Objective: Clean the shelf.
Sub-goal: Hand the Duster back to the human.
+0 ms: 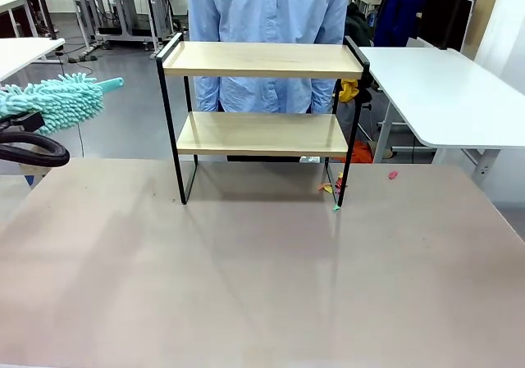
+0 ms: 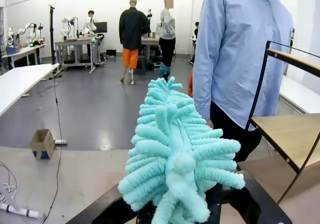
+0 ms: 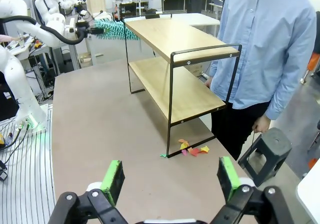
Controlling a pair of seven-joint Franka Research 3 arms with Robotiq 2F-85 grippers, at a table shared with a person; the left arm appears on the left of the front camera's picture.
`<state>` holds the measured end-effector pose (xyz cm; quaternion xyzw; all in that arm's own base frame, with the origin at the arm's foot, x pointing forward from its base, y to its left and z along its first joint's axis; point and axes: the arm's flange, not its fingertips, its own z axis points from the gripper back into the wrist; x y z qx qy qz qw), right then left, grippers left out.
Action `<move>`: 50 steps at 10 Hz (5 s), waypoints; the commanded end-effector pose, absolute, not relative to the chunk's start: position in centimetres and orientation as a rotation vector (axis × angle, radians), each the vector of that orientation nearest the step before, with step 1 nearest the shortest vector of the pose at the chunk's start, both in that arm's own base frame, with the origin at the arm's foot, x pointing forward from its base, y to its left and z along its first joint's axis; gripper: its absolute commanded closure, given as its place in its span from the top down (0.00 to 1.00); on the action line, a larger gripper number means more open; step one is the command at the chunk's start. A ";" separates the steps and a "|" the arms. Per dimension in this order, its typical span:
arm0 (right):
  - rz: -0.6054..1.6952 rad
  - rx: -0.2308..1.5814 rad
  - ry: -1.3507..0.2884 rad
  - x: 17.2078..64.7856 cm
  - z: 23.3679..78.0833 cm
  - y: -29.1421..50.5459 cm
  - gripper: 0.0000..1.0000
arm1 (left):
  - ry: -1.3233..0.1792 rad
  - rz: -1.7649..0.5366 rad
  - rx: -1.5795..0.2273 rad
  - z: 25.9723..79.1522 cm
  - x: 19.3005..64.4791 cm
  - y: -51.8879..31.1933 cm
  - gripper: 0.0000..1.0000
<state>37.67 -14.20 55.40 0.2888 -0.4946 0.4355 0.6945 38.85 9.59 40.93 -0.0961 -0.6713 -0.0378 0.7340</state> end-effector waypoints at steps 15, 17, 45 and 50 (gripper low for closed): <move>0.978 0.647 -1.116 37.8 55.7 -14.3 1.00 | -1.491 -0.094 -0.191 41.8 38.6 9.6 0.17; 0.978 0.647 -1.116 37.8 55.7 -14.3 1.00 | -1.478 -0.087 -0.201 41.6 38.7 9.4 0.71; 0.978 0.647 -1.116 37.8 55.7 -14.3 1.00 | -1.474 0.451 -0.634 61.7 30.5 18.4 1.00; 0.978 0.647 -1.116 37.8 55.7 -14.3 1.00 | -1.474 0.451 -0.634 61.7 30.5 18.4 1.00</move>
